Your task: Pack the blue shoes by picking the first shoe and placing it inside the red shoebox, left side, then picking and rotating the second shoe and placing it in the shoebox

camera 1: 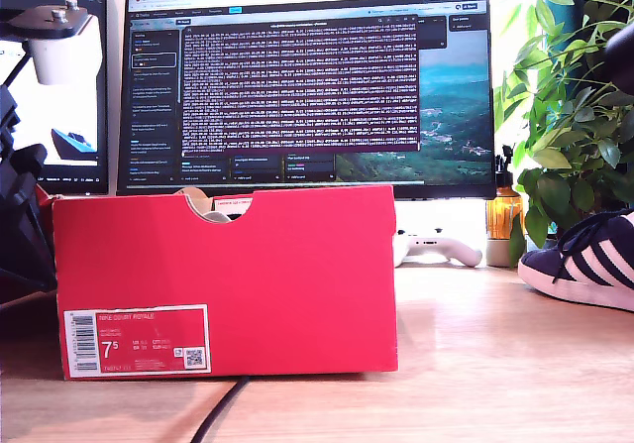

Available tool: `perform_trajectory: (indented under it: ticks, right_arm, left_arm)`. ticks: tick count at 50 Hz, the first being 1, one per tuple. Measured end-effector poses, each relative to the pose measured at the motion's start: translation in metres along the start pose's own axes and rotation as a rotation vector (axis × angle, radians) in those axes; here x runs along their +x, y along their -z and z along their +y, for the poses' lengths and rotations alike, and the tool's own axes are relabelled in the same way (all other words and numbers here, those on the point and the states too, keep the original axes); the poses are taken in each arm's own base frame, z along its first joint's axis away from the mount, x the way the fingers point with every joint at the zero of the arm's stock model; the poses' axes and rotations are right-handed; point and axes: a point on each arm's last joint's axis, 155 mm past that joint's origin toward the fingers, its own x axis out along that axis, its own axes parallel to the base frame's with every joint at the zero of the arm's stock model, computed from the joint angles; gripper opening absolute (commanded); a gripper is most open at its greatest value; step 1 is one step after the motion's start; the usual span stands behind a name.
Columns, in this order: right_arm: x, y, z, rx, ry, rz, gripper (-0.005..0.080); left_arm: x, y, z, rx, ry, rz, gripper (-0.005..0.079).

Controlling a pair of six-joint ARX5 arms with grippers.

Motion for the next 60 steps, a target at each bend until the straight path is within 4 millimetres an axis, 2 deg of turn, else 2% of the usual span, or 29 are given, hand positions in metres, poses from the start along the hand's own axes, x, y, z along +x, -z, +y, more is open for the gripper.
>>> perform_trajectory:
  ticks: [5, 8, 15, 24, 29, 45, 50, 60]
  right_arm:
    - [0.006, 0.001, 0.004, 0.027, -0.021, 0.002, 0.0411]
    - [0.009, 0.001, 0.010, 0.034, -0.046, 0.004, 0.0265]
    - [0.015, 0.003, 0.019, 0.088, -0.089, 0.022, -0.0018]
    - [0.016, 0.002, 0.017, 0.104, -0.086, 0.021, -0.0009]
    - [0.016, 0.000, 0.018, 0.052, -0.090, 0.012, -0.0009]
    - [0.013, 0.003, 0.019, -0.475, -0.089, -0.008, -0.0010]
    - [0.001, -0.003, 0.028, -0.651, -0.111, -0.034, -0.0010]
    - [-0.036, -0.022, 0.053, -0.926, -0.178, -0.123, -0.0010]
  left_arm:
    - [0.000, 0.000, 0.000, 0.000, 0.000, 0.000, -0.0016]
    - [0.000, 0.000, 0.000, 0.000, 0.000, 0.000, -0.0016]
    - [0.000, 0.000, 0.000, 0.000, 0.000, 0.000, -0.0016]
    - [0.000, 0.000, 0.000, 0.000, 0.000, 0.000, -0.0016]
    - [0.000, 0.000, 0.000, 0.000, 0.000, 0.000, -0.0016]
    - [0.000, 0.000, 0.000, 0.000, 0.000, 0.000, -0.0016]
    - [0.000, 0.000, 0.000, 0.000, 0.000, 0.000, -0.0016]
    - [0.000, 0.000, 0.000, 0.000, 0.000, 0.000, -0.0016]
